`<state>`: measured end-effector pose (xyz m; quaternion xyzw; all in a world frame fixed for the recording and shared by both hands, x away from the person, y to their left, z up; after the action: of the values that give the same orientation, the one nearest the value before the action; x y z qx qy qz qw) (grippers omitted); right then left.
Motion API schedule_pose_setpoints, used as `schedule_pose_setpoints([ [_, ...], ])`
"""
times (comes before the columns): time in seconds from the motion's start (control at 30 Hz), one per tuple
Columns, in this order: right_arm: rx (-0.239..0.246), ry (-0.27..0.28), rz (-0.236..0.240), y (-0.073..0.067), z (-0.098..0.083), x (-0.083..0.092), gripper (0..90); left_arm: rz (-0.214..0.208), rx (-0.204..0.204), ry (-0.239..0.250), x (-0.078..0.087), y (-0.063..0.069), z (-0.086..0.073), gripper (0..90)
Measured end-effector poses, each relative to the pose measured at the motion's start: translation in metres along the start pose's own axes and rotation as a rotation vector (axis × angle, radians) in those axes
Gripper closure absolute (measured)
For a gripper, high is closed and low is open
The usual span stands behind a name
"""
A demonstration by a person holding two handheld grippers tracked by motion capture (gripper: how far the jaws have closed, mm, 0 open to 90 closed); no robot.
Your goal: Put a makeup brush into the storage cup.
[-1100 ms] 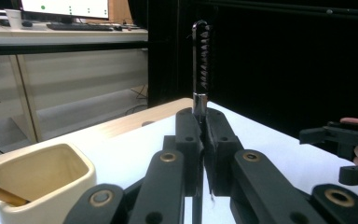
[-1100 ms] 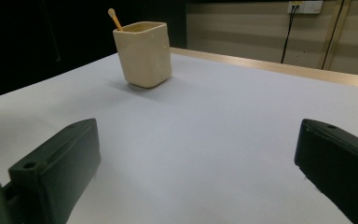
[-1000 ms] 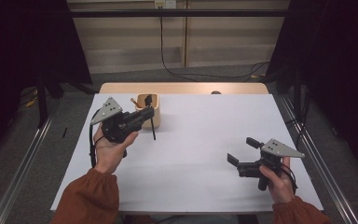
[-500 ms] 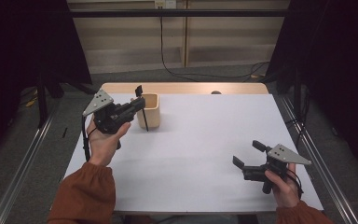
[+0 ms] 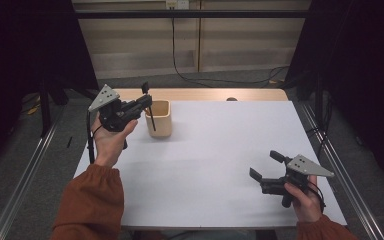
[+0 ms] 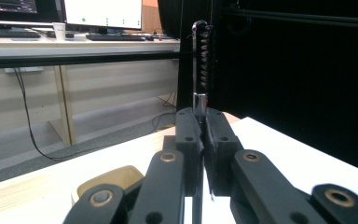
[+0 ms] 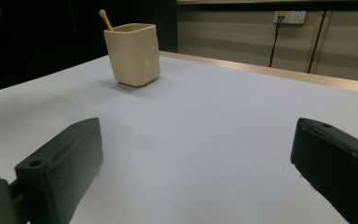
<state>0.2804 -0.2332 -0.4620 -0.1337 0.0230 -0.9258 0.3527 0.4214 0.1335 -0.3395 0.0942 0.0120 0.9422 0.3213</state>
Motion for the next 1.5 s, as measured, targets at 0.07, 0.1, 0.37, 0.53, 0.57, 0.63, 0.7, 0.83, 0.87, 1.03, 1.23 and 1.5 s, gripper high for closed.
schedule_pose_setpoints([
  [0.07,-0.001,-0.006,0.001,0.000,-0.001,-0.001,1.4,0.002,0.000,0.004,-0.002,-0.002,0.004,85.6],
  [0.1,-0.002,-0.009,0.001,0.000,-0.002,-0.001,1.4,0.007,-0.006,0.010,-0.003,-0.003,0.007,85.6],
  [0.37,0.001,-0.015,0.022,-0.001,-0.002,-0.001,0.1,0.022,0.002,0.024,-0.014,-0.010,0.016,85.6],
  [0.53,-0.003,-0.008,0.023,-0.001,-0.001,-0.001,0.0,0.054,0.014,0.039,-0.024,-0.016,0.021,85.6],
  [0.57,-0.006,-0.008,0.022,-0.001,-0.001,-0.001,0.0,0.059,0.010,0.035,-0.027,-0.018,0.022,85.6],
  [0.63,-0.009,-0.006,0.022,-0.001,-0.001,-0.001,0.0,0.068,0.007,0.032,-0.031,-0.020,0.024,85.6],
  [0.7,-0.024,-0.004,0.026,-0.002,-0.001,-0.001,0.0,0.079,0.005,0.028,-0.034,-0.023,0.026,85.6],
  [0.83,-0.023,0.004,0.029,-0.003,-0.001,-0.002,0.0,0.088,0.005,0.025,-0.040,-0.029,0.029,85.7],
  [0.87,-0.026,0.003,0.029,-0.003,-0.001,-0.002,0.0,0.089,0.007,0.024,-0.042,-0.030,0.030,85.6],
  [1.03,-0.028,0.005,0.030,-0.003,0.000,-0.002,0.0,0.098,0.005,0.011,-0.049,-0.033,0.028,85.6],
  [1.23,-0.026,0.001,0.035,-0.003,-0.001,-0.002,0.0,0.093,0.016,-0.016,-0.060,-0.033,0.016,85.6],
  [1.5,-0.025,-0.005,0.039,-0.003,-0.001,-0.002,0.0,0.075,0.006,-0.021,-0.071,-0.029,0.009,85.6],
])
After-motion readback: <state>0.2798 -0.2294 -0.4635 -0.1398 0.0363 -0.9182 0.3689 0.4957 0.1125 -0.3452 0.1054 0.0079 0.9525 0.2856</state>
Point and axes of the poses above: each handheld gripper's, and its own axes: x roughly backward along the jaws, z roughly out of its top, y roughly to its right, the point moved 7 cm from there along -x, roughly forward along the jaws, and after that the axes turned 8 degrees about z, right-handed, at the moved point
